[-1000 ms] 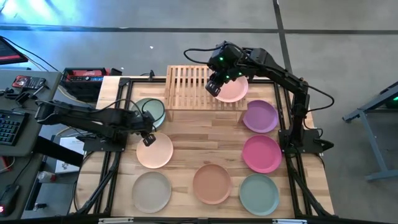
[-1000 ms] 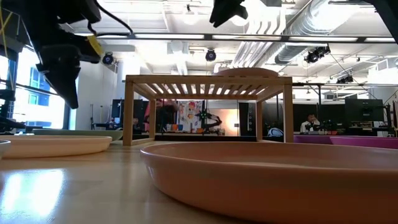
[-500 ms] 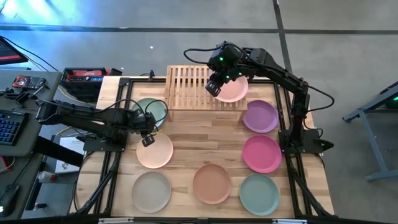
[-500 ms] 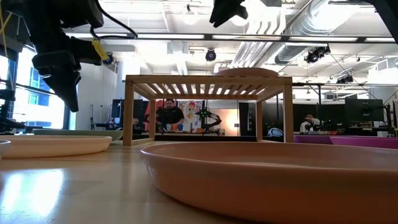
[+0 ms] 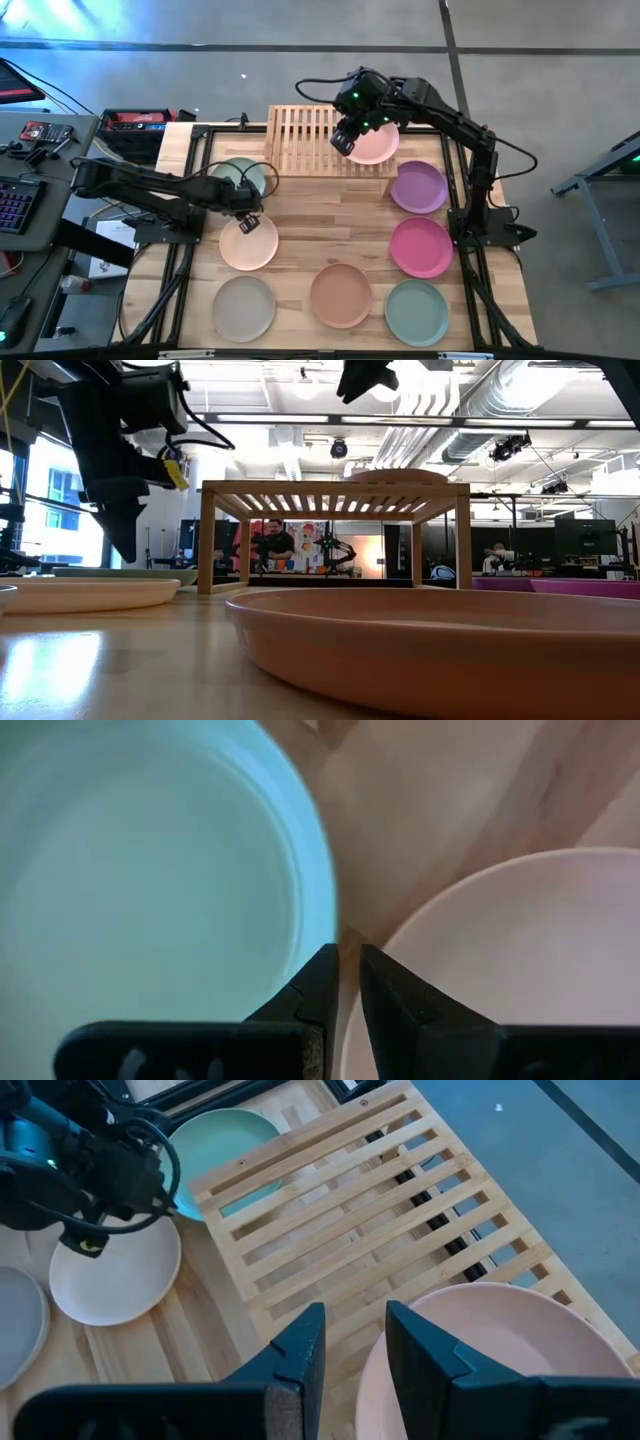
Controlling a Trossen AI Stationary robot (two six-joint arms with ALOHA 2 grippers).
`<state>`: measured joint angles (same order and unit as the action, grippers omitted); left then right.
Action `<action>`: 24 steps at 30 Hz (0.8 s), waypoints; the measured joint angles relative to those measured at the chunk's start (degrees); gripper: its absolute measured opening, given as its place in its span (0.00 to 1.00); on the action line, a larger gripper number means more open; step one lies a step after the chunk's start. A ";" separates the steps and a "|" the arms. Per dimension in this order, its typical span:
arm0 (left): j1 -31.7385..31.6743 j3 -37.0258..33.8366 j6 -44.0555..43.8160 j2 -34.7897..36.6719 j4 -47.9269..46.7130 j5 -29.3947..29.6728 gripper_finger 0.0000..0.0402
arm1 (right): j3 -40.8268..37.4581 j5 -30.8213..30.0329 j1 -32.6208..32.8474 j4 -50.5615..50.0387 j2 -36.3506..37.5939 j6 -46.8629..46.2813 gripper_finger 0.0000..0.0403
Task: Place and stack plates onto a shelf
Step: Stack the light green plate on the light pink plate on the shelf
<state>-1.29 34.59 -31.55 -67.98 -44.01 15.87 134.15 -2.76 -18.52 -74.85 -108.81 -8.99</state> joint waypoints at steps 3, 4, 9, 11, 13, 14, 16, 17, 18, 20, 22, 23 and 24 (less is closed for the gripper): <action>-0.03 0.00 0.13 -1.33 0.72 -0.19 0.09 | 0.00 0.00 0.23 -0.02 0.00 0.01 0.21; -0.20 0.00 0.14 -1.87 0.79 -0.24 0.09 | 0.00 0.00 0.35 0.00 0.00 0.02 0.21; -0.27 0.00 0.17 -4.47 0.89 -0.32 0.09 | 0.00 0.00 0.59 -0.02 0.00 -0.16 0.21; -0.27 0.00 -0.39 -5.32 0.85 -0.08 0.09 | 0.00 0.00 0.68 -0.02 0.00 -0.46 0.21; -0.27 0.00 -1.54 -6.07 0.87 0.27 0.09 | 0.00 0.00 0.70 -0.02 0.00 -1.38 0.21; -0.27 0.00 -1.67 -6.37 0.84 0.31 0.09 | 0.00 0.00 0.70 -0.02 0.00 -1.49 0.21; -0.26 0.00 -1.64 -6.70 0.86 0.31 0.09 | 0.00 0.00 0.79 -0.04 0.00 -1.52 0.21; -0.25 0.00 -1.64 -6.75 0.85 0.47 0.09 | 0.00 -0.01 0.90 -0.04 0.00 -1.57 0.21; -0.21 0.00 -1.66 -6.76 0.85 0.70 0.09 | 0.00 -0.01 0.93 -0.04 0.00 -1.55 0.21; -0.19 0.00 -1.64 -6.57 0.82 1.23 0.09 | 0.00 0.00 1.10 -0.04 0.00 -1.53 0.21; -0.21 0.03 -1.10 -6.16 0.79 1.58 0.09 | 0.00 0.00 1.29 -0.04 0.00 -1.51 0.21; -0.21 0.14 -0.92 -6.15 0.73 1.74 0.09 | 0.00 0.00 1.36 -0.04 0.00 -1.51 0.21; -0.21 0.31 -0.83 -6.12 0.25 2.17 0.09 | 0.00 0.00 1.36 -0.04 0.00 -1.51 0.21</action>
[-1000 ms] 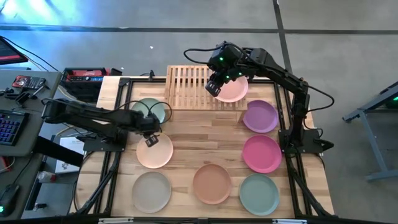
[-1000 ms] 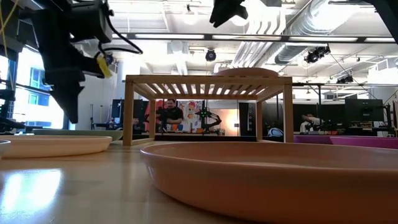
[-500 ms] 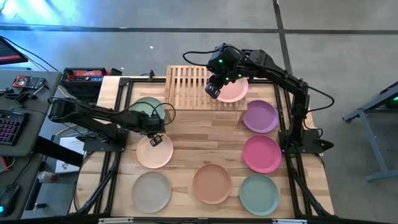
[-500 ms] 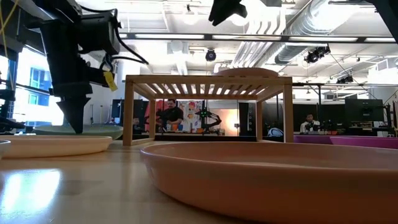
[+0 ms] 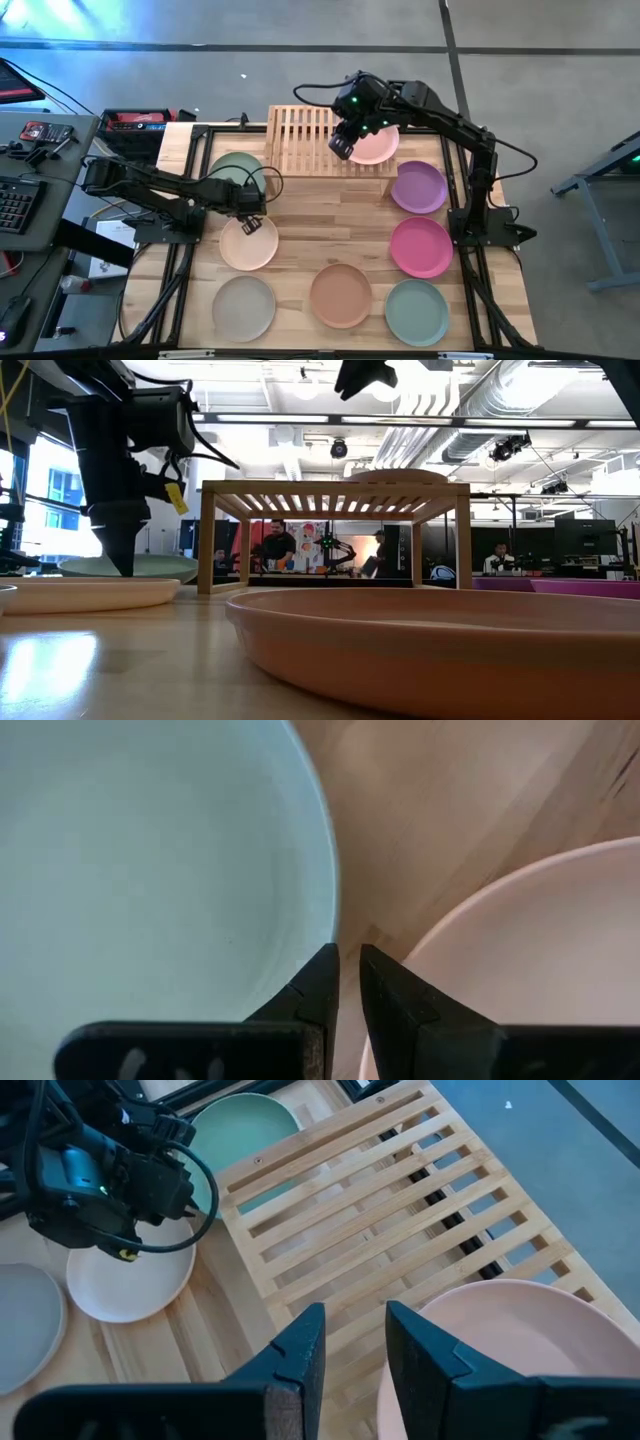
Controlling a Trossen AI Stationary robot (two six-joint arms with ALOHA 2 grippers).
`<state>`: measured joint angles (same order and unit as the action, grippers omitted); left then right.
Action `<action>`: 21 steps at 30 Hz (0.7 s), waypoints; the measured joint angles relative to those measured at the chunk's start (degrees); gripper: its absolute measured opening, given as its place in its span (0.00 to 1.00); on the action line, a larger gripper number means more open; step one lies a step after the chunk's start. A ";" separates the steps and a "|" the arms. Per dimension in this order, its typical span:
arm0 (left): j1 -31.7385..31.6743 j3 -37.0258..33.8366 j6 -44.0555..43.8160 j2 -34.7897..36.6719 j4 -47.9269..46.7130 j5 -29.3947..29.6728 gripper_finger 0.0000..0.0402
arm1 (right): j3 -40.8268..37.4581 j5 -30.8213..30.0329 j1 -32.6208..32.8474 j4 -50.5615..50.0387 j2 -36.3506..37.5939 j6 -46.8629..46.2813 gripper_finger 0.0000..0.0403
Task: Place and stack plates onto a shelf
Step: Stack the light green plate on the light pink plate on the shelf
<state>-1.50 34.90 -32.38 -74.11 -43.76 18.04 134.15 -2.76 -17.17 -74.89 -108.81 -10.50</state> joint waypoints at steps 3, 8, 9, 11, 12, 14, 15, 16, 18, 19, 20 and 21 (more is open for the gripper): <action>0.00 0.75 1.34 0.04 -0.37 1.38 0.09 | 0.00 0.00 0.00 0.00 0.00 0.00 0.21; -0.05 0.82 2.04 0.09 -0.47 3.69 0.09 | 0.00 0.00 -0.02 0.02 0.00 -0.07 0.21; -0.09 0.80 2.54 0.09 -0.51 3.90 0.09 | 0.00 0.00 -0.02 0.02 0.00 -0.09 0.21; -0.29 0.80 3.06 0.09 -0.46 4.15 0.09 | 0.00 0.00 -0.02 0.00 0.00 -0.09 0.21; -0.51 0.80 3.14 0.09 -0.47 4.15 0.09 | 0.00 0.00 -0.02 0.01 0.00 -0.13 0.21; -0.85 0.80 3.08 0.09 -0.48 4.20 0.09 | 0.00 0.00 -0.02 0.02 0.00 -0.13 0.21; -0.90 0.81 3.08 0.09 -0.50 4.25 0.09 | 0.00 0.00 -0.02 0.02 0.00 -0.13 0.21; -0.90 0.88 3.08 0.09 -0.58 4.31 0.09 | 0.00 0.00 -0.02 0.02 0.00 -0.15 0.21; -0.90 1.11 3.08 0.09 -0.53 4.31 0.09 | 0.00 0.00 -0.02 0.02 0.00 -0.15 0.21; -0.97 1.13 3.06 0.08 -0.45 4.31 0.09 | 0.00 0.00 -0.02 0.02 0.00 -0.15 0.21; -1.26 1.13 3.06 0.02 -0.53 4.23 0.09 | 0.00 0.00 -0.02 0.02 0.00 -0.15 0.21; -1.62 1.13 3.08 -0.22 -0.56 4.03 0.09 | 0.00 0.00 -0.02 0.02 0.00 -0.15 0.21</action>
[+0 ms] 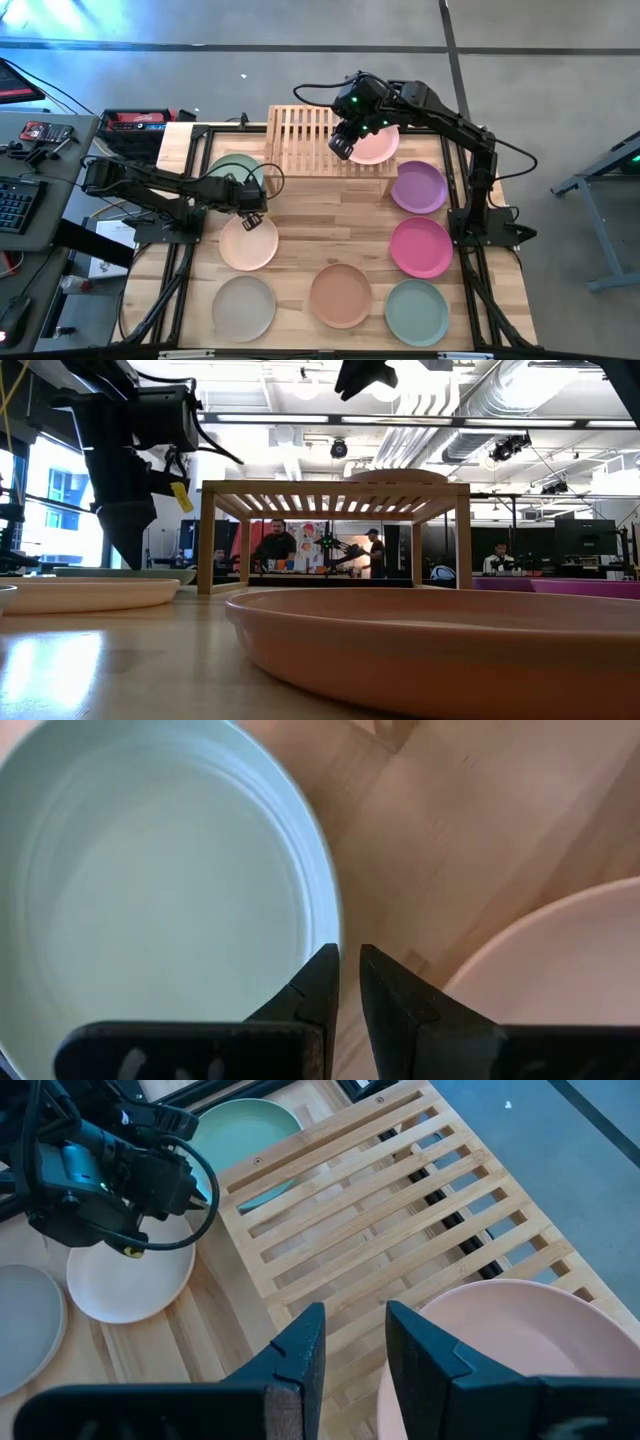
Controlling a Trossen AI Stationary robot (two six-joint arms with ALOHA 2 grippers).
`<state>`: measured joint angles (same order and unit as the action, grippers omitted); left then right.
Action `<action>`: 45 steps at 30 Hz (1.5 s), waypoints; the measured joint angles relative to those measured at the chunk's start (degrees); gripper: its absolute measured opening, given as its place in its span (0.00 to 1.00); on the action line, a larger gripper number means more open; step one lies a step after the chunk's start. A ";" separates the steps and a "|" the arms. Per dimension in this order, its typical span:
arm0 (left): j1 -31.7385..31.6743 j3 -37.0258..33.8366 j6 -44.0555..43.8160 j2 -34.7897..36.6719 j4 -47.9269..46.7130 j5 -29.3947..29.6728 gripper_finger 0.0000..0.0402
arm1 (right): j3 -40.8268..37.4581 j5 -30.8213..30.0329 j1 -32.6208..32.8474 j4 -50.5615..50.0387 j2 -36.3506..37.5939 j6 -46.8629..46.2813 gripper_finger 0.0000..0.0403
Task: Place and stack plates onto a shelf
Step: Stack the light green plate on the light pink plate on the shelf
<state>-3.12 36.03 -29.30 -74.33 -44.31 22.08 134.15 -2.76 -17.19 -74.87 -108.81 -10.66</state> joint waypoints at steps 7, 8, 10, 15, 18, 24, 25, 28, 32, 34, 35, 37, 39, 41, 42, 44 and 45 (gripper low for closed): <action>-3.01 0.02 2.66 -2.49 0.51 -1.99 0.09 | 0.00 0.00 0.00 0.02 0.00 -0.02 0.21; -3.17 0.02 2.96 -2.83 0.77 -2.28 0.09 | 0.00 0.00 0.00 0.02 0.00 -0.02 0.21; -3.29 0.02 2.99 -3.65 0.95 -2.14 0.09 | 0.00 0.00 0.00 0.02 0.00 -0.02 0.21; -3.29 0.02 2.99 -4.54 0.90 -0.51 0.09 | 0.00 0.00 0.00 0.02 0.00 -0.02 0.21; -3.29 0.02 2.99 -4.54 0.59 -0.51 0.07 | 0.00 0.00 0.00 0.02 0.00 -0.02 0.21; -3.26 0.02 2.99 -4.54 0.43 -1.20 0.01 | 0.00 0.00 0.00 0.02 0.00 -0.02 0.21; -3.17 0.02 2.99 -4.54 0.44 -1.31 0.01 | 0.00 0.00 0.00 0.02 0.00 -0.02 0.21; -3.07 0.02 2.95 -4.53 0.42 -1.90 0.01 | 0.00 0.00 0.00 0.02 0.00 -0.02 0.21; -3.07 1.08 1.73 -4.54 -2.06 -2.32 0.00 | 0.00 0.00 0.00 0.02 0.00 -0.02 0.21; -3.03 2.50 0.91 -4.50 -4.69 -2.22 0.00 | 0.00 0.00 0.09 0.02 0.00 -0.02 0.21; -2.90 3.34 0.82 -4.35 -6.03 -2.09 0.00 | 0.00 -0.02 0.15 0.02 0.00 -0.02 0.21; -2.52 5.32 -0.06 -3.91 -8.69 -1.30 0.00 | 0.00 -0.02 0.43 0.02 0.00 -0.02 0.21; -2.13 7.49 -0.69 -3.24 -11.07 -0.68 0.00 | 0.00 -0.02 0.85 0.02 0.00 0.07 0.21; -1.94 9.50 -1.78 -2.55 -13.65 -0.33 0.00 | 0.00 -0.10 1.37 0.02 0.00 0.09 0.21; -1.94 10.55 -2.38 -2.17 -15.03 -0.09 0.00 | 0.00 -0.22 1.63 0.02 0.00 0.12 0.21; -1.94 12.34 -3.97 -1.43 -17.92 1.00 0.00 | 0.00 -0.64 2.22 0.02 0.00 0.13 0.21; -1.96 13.19 -4.84 -1.04 -19.58 1.63 0.00 | 0.00 -0.80 2.49 0.02 0.00 0.15 0.21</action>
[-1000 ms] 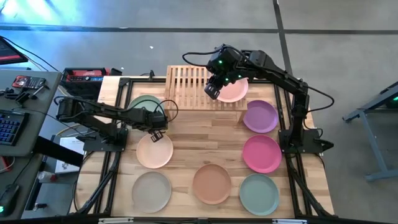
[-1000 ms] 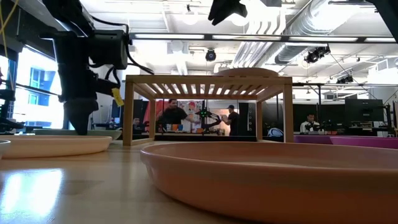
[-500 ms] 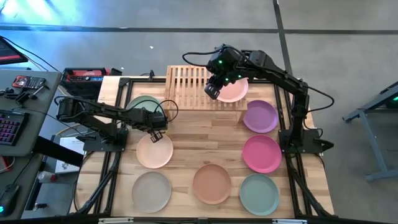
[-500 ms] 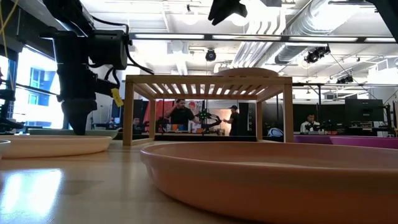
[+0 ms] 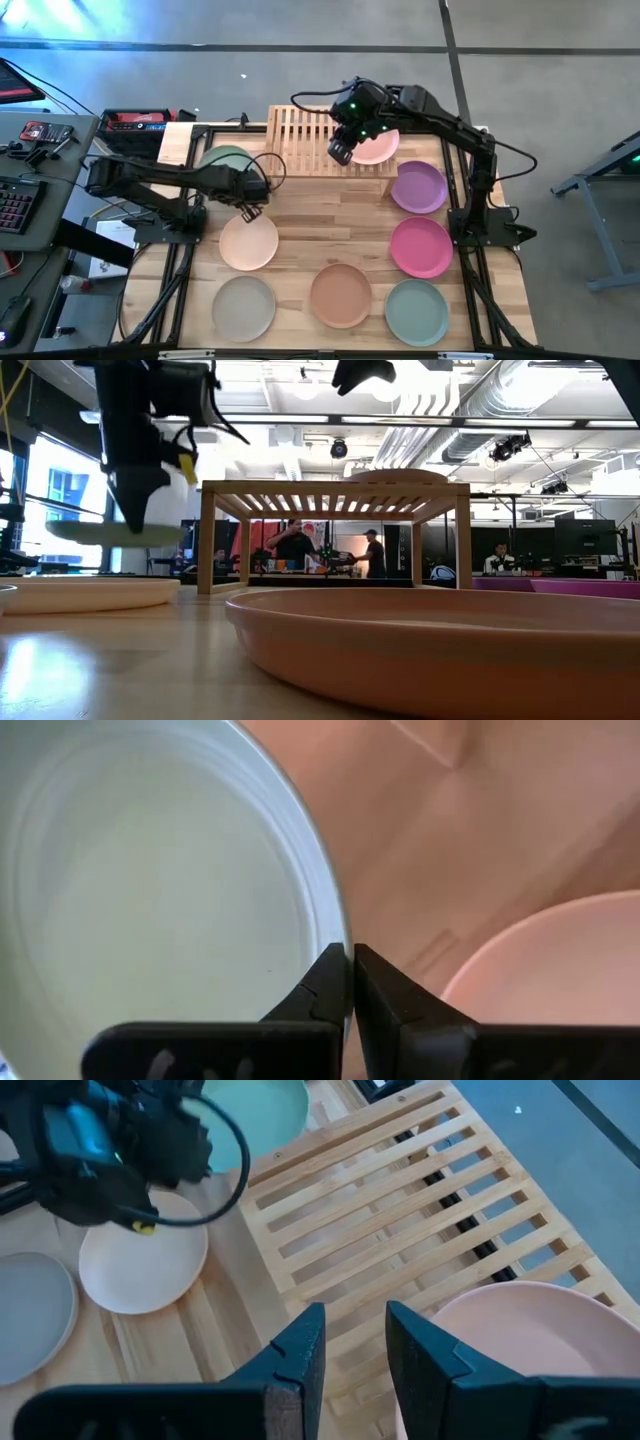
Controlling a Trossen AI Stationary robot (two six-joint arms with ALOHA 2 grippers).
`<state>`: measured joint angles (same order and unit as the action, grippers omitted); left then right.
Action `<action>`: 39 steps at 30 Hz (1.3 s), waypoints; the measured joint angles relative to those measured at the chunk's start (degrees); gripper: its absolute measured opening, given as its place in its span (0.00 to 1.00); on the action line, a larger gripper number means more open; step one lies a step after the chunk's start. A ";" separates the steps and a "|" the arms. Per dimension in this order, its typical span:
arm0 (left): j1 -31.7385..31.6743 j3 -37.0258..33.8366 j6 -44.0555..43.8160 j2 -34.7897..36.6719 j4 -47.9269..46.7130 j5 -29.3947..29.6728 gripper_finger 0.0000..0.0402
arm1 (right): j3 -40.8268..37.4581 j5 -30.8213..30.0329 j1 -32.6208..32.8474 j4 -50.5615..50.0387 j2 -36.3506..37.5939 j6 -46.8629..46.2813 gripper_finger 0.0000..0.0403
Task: Place and stack plates onto a shelf
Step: Stack the light green plate on the light pink plate on the shelf
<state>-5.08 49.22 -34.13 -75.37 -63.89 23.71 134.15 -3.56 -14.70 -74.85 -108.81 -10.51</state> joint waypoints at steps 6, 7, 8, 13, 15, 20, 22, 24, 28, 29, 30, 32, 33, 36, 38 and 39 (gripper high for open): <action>-0.15 5.05 -1.79 3.42 -6.80 3.89 0.00 | 0.00 -0.08 1.25 0.00 0.00 0.00 0.21; -0.15 5.92 -1.60 4.09 -7.18 4.26 0.00 | 0.00 -0.26 1.35 0.00 0.00 0.00 0.21; -0.15 6.73 -1.27 4.72 -7.20 4.59 0.00 | 0.00 -0.70 1.38 0.00 0.00 0.00 0.21; -0.15 11.38 4.47 6.99 -7.26 5.61 0.00 | 0.00 -3.67 1.37 0.00 0.00 -1.09 0.21; -0.13 13.64 7.88 7.19 -7.36 5.94 0.00 | 0.00 -4.23 1.27 0.00 0.00 -1.08 0.21; -0.13 19.56 18.90 7.19 -7.40 7.54 0.00 | 0.00 -5.94 1.25 0.01 0.00 -0.91 0.21; -0.13 21.58 24.27 7.19 -7.40 8.20 0.00 | 0.00 -7.15 1.25 0.02 0.00 -0.77 0.21; -0.13 23.34 29.67 7.19 -7.42 8.44 0.00 | 0.00 -8.60 1.25 0.02 0.00 -0.59 0.21; 0.14 26.24 42.02 7.19 -7.51 7.03 0.00 | 0.00 -11.39 1.25 0.04 0.00 -0.59 0.21; 0.56 26.78 44.96 7.19 -7.48 6.65 0.00 | 0.00 -11.72 1.25 0.04 0.00 -0.63 0.21; 1.07 27.17 48.10 7.19 -7.46 6.29 0.00 | 0.00 -12.08 1.25 0.04 0.00 -1.02 0.21; 2.26 27.62 53.40 7.19 -7.36 5.46 0.00 | 0.00 -12.11 1.25 0.04 0.00 -1.11 0.21; 2.88 27.73 55.30 7.19 -7.23 5.36 0.00 | 0.00 -11.97 1.23 0.04 0.00 -1.21 0.21; 4.83 27.77 59.52 6.80 -6.93 5.39 0.00 | 0.00 -9.89 1.23 0.07 0.00 -3.40 0.21; 6.17 27.77 61.40 6.03 -6.96 5.37 0.00 | 0.00 -8.92 1.25 0.07 0.00 -6.08 0.21; 6.87 27.77 62.40 5.60 -6.96 5.37 0.00 | 0.00 -8.27 1.29 0.07 0.00 -7.62 0.21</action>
<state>1.79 76.99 28.27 -69.77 -70.85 29.08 134.15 -11.83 -13.41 -74.78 -108.81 -18.13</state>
